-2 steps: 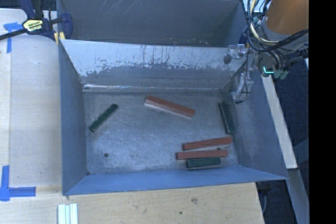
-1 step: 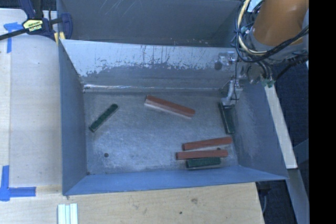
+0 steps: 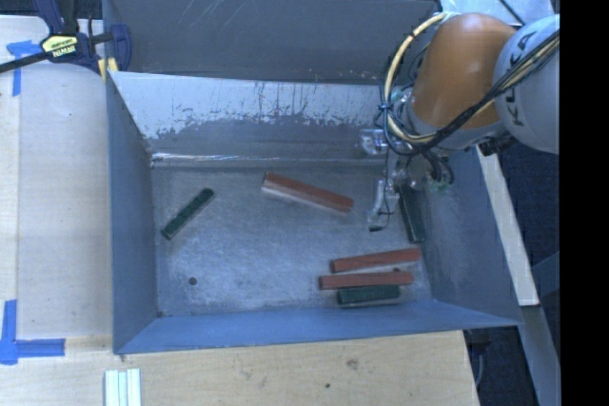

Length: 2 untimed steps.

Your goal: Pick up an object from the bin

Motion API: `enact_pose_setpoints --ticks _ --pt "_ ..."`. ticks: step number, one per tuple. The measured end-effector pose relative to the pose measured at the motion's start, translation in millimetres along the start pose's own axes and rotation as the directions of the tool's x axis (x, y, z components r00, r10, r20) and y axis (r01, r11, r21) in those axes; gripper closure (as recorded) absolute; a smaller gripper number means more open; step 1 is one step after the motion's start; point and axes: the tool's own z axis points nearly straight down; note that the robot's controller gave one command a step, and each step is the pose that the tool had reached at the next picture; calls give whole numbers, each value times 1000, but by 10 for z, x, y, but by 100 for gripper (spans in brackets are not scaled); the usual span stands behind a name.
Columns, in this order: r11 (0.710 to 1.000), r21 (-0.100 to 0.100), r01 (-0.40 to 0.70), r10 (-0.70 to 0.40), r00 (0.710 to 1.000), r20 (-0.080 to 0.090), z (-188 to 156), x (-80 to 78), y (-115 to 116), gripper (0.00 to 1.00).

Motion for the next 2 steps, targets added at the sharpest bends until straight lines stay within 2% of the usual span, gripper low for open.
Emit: enact_pose_setpoints --ticks 1,2 --pt "998 -1 57 -57 998 -4 492 -122 529 0" --pt "996 -5 86 -86 996 5 667 -138 849 100"
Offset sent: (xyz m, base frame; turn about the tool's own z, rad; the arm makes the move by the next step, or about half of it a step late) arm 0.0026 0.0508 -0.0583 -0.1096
